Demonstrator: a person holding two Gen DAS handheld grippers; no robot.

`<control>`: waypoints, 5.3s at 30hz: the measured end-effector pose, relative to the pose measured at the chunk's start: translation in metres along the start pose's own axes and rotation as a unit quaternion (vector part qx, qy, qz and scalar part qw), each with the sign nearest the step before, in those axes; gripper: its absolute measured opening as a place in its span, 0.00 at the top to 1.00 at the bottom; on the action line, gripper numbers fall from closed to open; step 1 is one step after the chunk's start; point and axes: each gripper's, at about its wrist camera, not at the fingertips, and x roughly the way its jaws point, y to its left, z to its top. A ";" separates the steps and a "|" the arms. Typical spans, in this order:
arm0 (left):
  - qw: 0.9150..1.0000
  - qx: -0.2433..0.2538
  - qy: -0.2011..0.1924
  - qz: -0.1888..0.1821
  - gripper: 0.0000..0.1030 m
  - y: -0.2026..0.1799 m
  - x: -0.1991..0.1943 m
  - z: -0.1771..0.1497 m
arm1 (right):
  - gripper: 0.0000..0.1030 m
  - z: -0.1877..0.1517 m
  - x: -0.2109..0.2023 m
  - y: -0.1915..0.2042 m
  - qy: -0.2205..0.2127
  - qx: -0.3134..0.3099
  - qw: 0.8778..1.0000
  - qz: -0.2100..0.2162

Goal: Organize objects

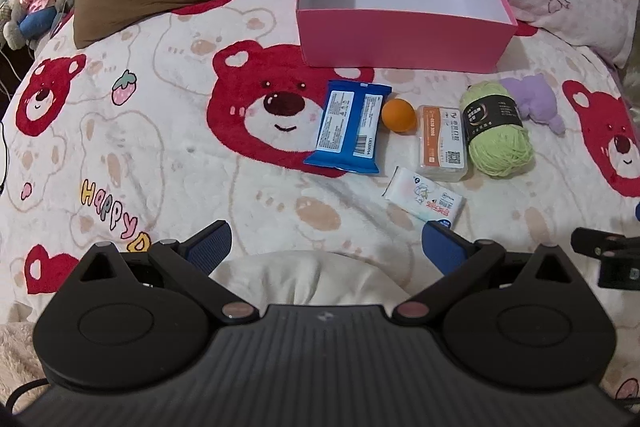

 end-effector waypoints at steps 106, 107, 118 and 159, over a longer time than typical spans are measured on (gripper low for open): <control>0.981 0.018 0.006 -0.191 0.29 0.081 0.191 0.064 | 0.18 0.053 0.134 0.147 -0.100 -0.057 0.973 0.200; 0.982 0.012 0.014 -0.190 0.36 0.083 0.197 0.064 | 0.21 0.052 0.135 0.148 -0.103 -0.061 0.973 0.197; 0.973 0.010 0.017 -0.230 0.67 0.078 0.211 0.062 | 0.38 0.056 0.151 0.148 -0.093 -0.060 0.979 0.168; 0.968 -0.068 0.023 -0.240 0.76 0.071 0.220 0.063 | 0.38 0.060 0.179 0.170 -0.097 -0.122 0.983 0.095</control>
